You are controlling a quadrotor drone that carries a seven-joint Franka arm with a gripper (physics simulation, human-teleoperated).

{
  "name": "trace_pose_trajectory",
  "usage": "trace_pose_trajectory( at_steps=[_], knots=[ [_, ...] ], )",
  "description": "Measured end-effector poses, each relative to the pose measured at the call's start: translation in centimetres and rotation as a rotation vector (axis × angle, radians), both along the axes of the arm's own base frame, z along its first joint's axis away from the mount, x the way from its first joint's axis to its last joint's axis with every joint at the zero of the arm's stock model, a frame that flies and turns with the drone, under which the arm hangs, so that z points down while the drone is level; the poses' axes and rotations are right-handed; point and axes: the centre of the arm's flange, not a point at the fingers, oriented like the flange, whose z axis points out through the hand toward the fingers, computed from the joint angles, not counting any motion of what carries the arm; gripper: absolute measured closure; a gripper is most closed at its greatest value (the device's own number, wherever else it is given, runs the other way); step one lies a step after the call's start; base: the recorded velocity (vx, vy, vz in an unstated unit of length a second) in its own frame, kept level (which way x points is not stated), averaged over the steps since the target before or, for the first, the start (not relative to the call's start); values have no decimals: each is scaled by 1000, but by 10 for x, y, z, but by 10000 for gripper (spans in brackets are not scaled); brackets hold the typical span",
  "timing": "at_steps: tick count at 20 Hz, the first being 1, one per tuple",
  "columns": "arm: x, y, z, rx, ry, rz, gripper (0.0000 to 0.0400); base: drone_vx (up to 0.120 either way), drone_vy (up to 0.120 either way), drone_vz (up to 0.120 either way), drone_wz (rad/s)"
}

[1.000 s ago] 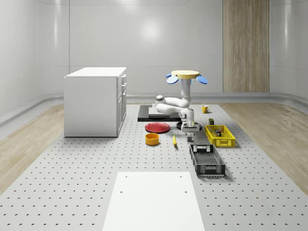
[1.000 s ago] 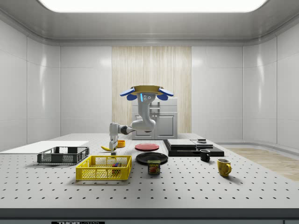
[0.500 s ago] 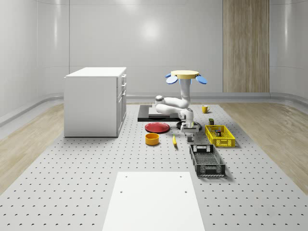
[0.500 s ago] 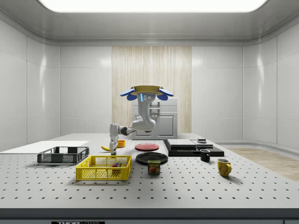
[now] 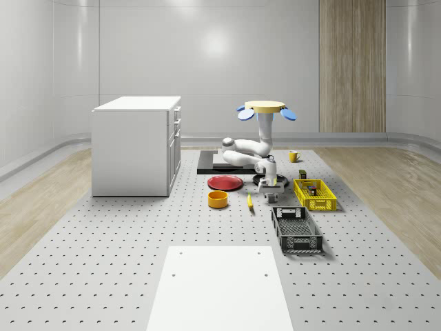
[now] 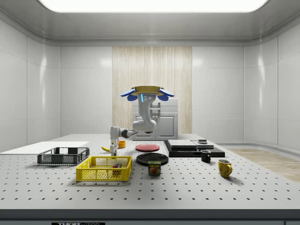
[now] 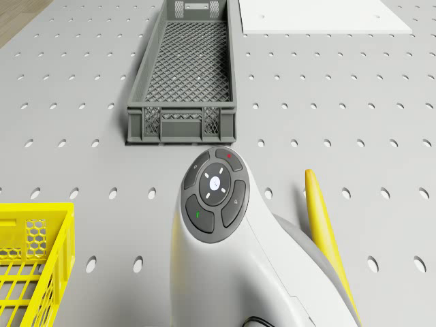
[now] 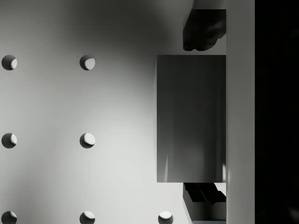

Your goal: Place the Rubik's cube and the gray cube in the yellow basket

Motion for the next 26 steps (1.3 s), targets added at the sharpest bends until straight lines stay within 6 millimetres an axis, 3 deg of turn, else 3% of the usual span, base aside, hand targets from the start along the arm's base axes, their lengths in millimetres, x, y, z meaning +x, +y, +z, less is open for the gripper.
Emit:
trace_pose_trajectory(
  at_steps=[17, 21, 26],
  knots=[
    [6, 1, 3, 0, 0, 0, 0, 0, 0, 0, 0],
    [5, 1, 3, 0, 0, 0, 85, 0, 0, 0, 0],
    [4, 2, 3, 0, 0, 0, 131, 0, 0, 0, 0]
  ],
)
